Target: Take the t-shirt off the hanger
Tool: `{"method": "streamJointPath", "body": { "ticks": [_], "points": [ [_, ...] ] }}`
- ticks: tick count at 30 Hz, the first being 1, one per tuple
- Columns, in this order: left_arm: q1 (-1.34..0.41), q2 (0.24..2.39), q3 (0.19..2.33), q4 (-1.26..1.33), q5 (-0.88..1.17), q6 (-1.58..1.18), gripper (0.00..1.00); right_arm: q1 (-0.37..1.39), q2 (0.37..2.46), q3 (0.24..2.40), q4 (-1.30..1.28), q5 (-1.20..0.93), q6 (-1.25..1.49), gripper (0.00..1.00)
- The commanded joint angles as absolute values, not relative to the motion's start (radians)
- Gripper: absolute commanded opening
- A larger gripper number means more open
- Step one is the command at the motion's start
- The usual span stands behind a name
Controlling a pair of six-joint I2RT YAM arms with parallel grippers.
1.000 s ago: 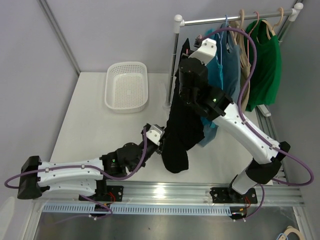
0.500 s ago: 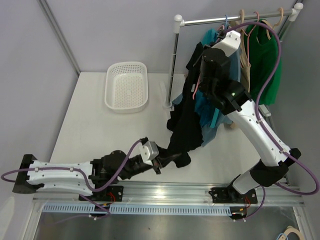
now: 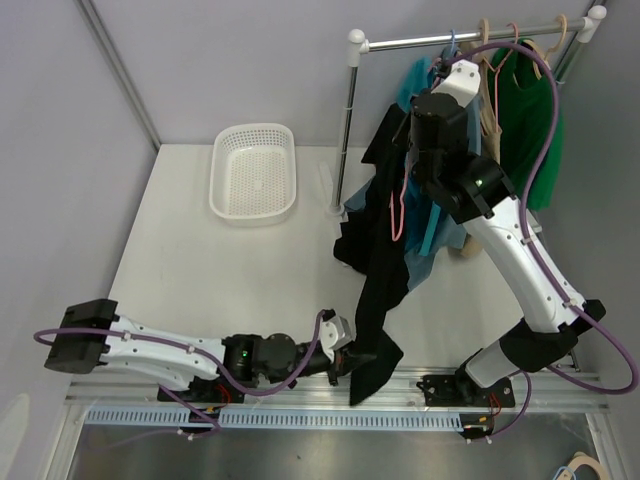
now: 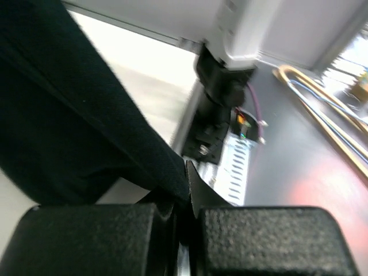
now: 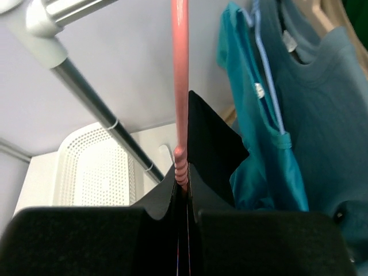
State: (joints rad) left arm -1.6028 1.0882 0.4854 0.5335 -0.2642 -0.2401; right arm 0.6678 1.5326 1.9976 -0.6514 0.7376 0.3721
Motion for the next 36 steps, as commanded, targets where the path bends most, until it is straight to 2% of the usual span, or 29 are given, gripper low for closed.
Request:
{"method": "streamJointPath", "body": {
  "ticks": [1,2,3,7,8,11,15,19,23,26,32,36],
  "points": [
    [-1.591,1.068,0.581,0.4,-0.426,-0.275,0.01,0.696,1.474,2.05,-0.613,0.698,0.368,0.0],
    [-1.554,1.057,0.618,0.358,-0.436,-0.308,0.01,0.709,1.459,2.034,-0.627,0.683,0.367,0.0],
    [-1.446,1.045,0.638,0.303,-0.413,-0.346,0.01,0.716,1.439,2.002,-0.641,0.649,0.368,0.0],
    [-1.163,1.0,0.751,0.134,-0.262,-0.456,0.01,0.667,1.335,1.936,-0.751,0.32,0.425,0.0],
    [-1.137,0.993,0.782,0.117,-0.27,-0.451,0.01,0.664,1.303,1.928,-0.777,0.237,0.437,0.0],
    [-1.112,0.953,0.804,0.158,-0.318,-0.353,0.01,0.675,1.24,1.889,-0.862,0.203,0.414,0.0],
    [-1.108,0.939,0.847,0.146,-0.345,-0.331,0.01,0.675,1.119,1.741,-0.83,0.262,0.364,0.0],
    [-1.109,0.943,0.972,0.048,-0.281,-0.298,0.01,0.655,1.071,1.683,-0.747,0.318,0.298,0.0],
    [-1.086,0.93,1.139,-0.037,-0.314,-0.275,0.01,0.637,1.077,1.612,-0.57,0.328,0.204,0.0],
    [-0.962,0.943,1.256,-0.109,-0.269,-0.363,0.01,0.621,1.107,1.575,-0.425,0.287,0.138,0.0],
    [-0.771,1.11,1.635,-0.27,-0.21,-0.299,0.01,0.509,1.273,1.661,-0.316,0.137,0.107,0.0],
    [-0.612,1.23,1.851,-0.325,-0.065,-0.314,0.01,0.454,1.376,1.744,-0.278,0.086,0.106,0.0]
  ]
}}
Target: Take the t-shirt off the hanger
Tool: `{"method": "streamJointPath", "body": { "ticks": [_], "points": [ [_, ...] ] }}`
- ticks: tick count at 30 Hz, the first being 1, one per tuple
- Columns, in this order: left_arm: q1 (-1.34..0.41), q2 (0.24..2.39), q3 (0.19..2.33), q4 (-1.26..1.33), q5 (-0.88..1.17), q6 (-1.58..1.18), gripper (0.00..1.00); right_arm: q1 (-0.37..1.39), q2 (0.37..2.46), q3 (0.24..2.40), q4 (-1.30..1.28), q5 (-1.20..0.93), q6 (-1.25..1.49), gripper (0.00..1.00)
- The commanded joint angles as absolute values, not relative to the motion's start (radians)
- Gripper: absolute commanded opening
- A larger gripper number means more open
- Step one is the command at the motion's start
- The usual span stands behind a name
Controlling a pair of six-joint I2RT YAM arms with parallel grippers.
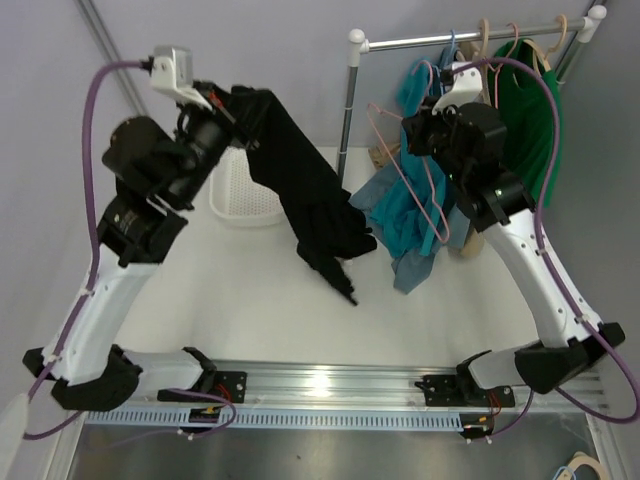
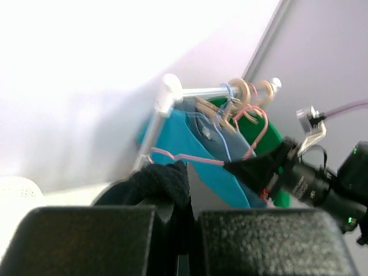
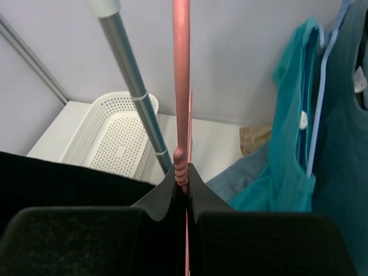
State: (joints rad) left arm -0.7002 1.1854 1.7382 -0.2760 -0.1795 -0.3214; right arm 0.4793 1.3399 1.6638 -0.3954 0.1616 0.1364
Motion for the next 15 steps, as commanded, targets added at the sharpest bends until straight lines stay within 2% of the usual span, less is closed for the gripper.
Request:
{"method": "streamJointPath", "body": {
  "ticks": [1,3,4,7,15],
  "points": [
    [-0.577,1.28,1.97,-0.345,0.046,-0.349,0.01,0.437,1.394,1.778,-0.267,0.074,0.107,0.0],
    [-0.493,1.348,2.066,-0.38,0.127,-0.388,0.01,0.423,1.442,1.804,-0.25,0.042,0.106,0.0],
    [-0.473,1.418,2.215,-0.394,0.162,-0.399,0.01,0.413,1.459,1.816,-0.229,0.029,0.101,0.0],
    [-0.428,1.541,2.378,-0.423,0.12,-0.407,0.01,0.393,1.506,1.848,-0.177,-0.028,0.098,0.0],
    [-0.282,1.637,2.335,-0.119,0.162,-0.422,0.01,0.357,1.643,1.992,-0.159,-0.095,0.097,0.0]
  ]
}}
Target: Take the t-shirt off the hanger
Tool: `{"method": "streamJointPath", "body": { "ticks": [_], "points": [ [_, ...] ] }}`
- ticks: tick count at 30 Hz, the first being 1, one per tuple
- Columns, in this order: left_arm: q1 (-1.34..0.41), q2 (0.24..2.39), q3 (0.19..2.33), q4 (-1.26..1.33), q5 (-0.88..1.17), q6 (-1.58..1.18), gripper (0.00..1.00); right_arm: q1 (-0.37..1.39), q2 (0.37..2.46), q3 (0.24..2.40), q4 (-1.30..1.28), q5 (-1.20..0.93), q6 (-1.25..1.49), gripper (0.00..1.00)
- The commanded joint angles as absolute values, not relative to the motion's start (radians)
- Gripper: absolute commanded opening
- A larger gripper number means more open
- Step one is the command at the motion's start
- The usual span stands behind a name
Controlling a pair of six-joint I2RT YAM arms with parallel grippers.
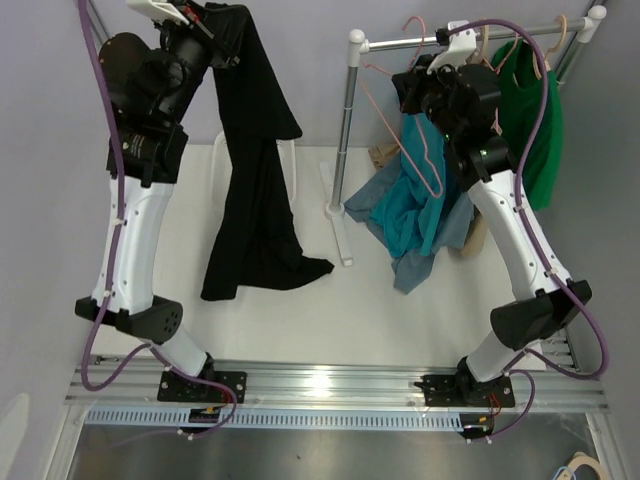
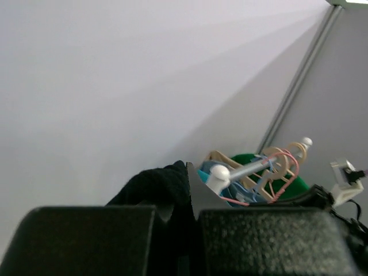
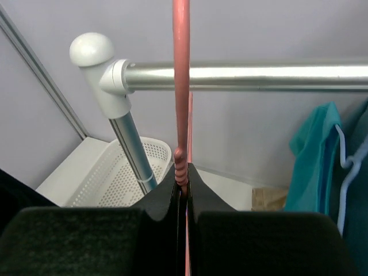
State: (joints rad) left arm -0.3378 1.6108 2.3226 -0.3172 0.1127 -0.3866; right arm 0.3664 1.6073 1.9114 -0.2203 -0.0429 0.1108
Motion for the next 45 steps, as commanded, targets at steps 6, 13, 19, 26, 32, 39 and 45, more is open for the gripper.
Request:
{"method": "streamJointPath", "body": {
  "ticks": [6,13,19,26,32,39,45],
  "points": [
    [-0.098,1.799,2.492,0.03,0.186,-0.481,0.01,0.347,1.738,2.066,-0.173,-0.13,0.095,0.0],
    [0.071,1.969,2.5,0.187,0.261,-0.702,0.01,0.347,1.815,2.111,-0.173,-0.149,0.103,0.0],
    [0.071,2.055,2.381,0.21,0.311,-0.707,0.01,0.354,1.813,2.06,-0.16,-0.152,0.12,0.0],
    [-0.044,1.892,1.964,0.113,0.234,-0.602,0.01,0.37,1.796,2.01,-0.156,-0.137,0.129,0.0],
    [-0.12,1.845,1.72,0.127,0.29,-0.653,0.01,0.371,1.796,2.016,-0.184,-0.138,0.129,0.0],
    [-0.16,1.841,1.603,0.063,0.236,-0.687,0.01,0.371,1.795,2.016,-0.206,-0.146,0.123,0.0],
    [-0.147,1.907,1.707,-0.242,0.061,-0.68,0.03,0.373,1.828,2.077,-0.238,-0.166,0.121,0.0]
  ]
}}
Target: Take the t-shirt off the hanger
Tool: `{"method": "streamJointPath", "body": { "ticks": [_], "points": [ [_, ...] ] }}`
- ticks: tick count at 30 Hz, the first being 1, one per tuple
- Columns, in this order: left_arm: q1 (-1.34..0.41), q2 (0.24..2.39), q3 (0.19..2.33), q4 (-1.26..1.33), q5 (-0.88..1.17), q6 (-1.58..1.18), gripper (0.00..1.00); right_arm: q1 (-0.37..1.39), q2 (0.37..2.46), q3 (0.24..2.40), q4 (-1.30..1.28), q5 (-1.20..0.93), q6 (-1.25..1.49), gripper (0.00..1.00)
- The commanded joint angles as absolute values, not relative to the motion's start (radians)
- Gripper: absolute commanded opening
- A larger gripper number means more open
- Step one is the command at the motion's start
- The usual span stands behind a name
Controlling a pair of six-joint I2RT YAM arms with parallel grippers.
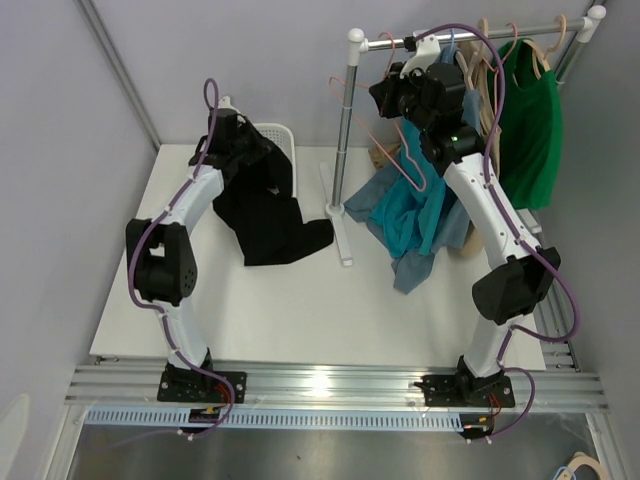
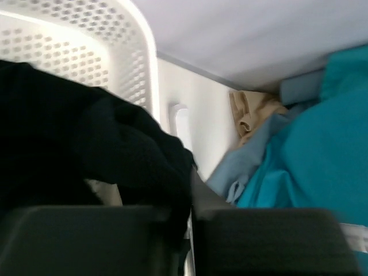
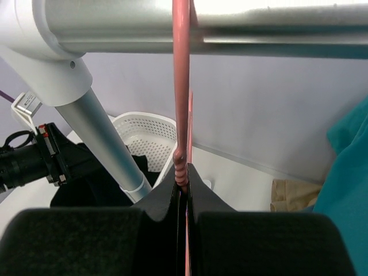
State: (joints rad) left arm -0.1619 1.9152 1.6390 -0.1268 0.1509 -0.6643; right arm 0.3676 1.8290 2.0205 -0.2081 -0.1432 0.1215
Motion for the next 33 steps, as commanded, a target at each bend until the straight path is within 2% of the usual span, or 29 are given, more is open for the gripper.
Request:
{"method": "streamJointPath", "body": {
  "ticks": [1,2,3,5,7,8,11,12,13,17,18,19,20,25,29,33],
  "points": [
    [-0.146,1.91,1.715,-0.256,0.07,-0.678,0.22,0.376,1.832,2.082,-0.239,-0.172,0.124,0.0],
    [-0.144,1.911,1.729,-0.271,0.063,-0.677,0.83,0.377,1.832,2.085,-0.239,-0.173,0.126,0.0],
    [-0.144,1.913,1.738,-0.294,0.052,-0.675,0.99,0.379,1.833,2.086,-0.239,-0.181,0.129,0.04],
    [-0.144,1.905,1.769,-0.322,0.043,-0.658,0.99,0.387,1.83,2.089,-0.238,-0.187,0.13,0.16],
    [-0.146,1.882,1.77,-0.318,0.04,-0.647,0.99,0.391,1.824,2.095,-0.241,-0.192,0.14,0.05],
    [-0.146,1.87,1.769,-0.318,0.035,-0.643,0.99,0.393,1.819,2.094,-0.239,-0.19,0.146,0.04],
    [-0.152,1.789,1.773,-0.324,0.009,-0.617,1.0,0.419,1.809,2.098,-0.242,-0.189,0.144,0.29],
    [-0.158,1.775,1.778,-0.33,0.006,-0.609,0.99,0.423,1.809,2.103,-0.25,-0.183,0.14,0.5],
    [-0.163,1.761,1.792,-0.343,0.005,-0.598,0.99,0.429,1.801,2.114,-0.268,-0.175,0.134,0.57],
    [-0.183,1.691,1.81,-0.371,0.005,-0.549,0.99,0.433,1.738,2.079,-0.282,-0.146,0.135,0.7],
    [-0.187,1.674,1.81,-0.374,0.005,-0.546,1.0,0.43,1.718,2.068,-0.285,-0.135,0.135,0.76],
    [-0.189,1.646,1.812,-0.377,0.008,-0.545,1.0,0.425,1.7,2.056,-0.288,-0.129,0.127,0.77],
    [-0.189,1.637,1.812,-0.382,0.017,-0.543,1.0,0.426,1.666,2.037,-0.293,-0.115,0.109,0.82],
    [-0.192,1.594,1.845,-0.397,0.112,-0.522,0.99,0.399,1.597,2.025,-0.38,-0.068,0.081,0.83],
    [-0.209,1.569,1.87,-0.425,0.138,-0.485,0.99,0.339,1.54,1.968,-0.374,-0.08,0.075,0.8],
    [-0.236,1.519,1.852,-0.414,0.112,-0.468,1.0,0.285,1.555,2.043,-0.445,-0.109,0.089,0.75]
  ]
}}
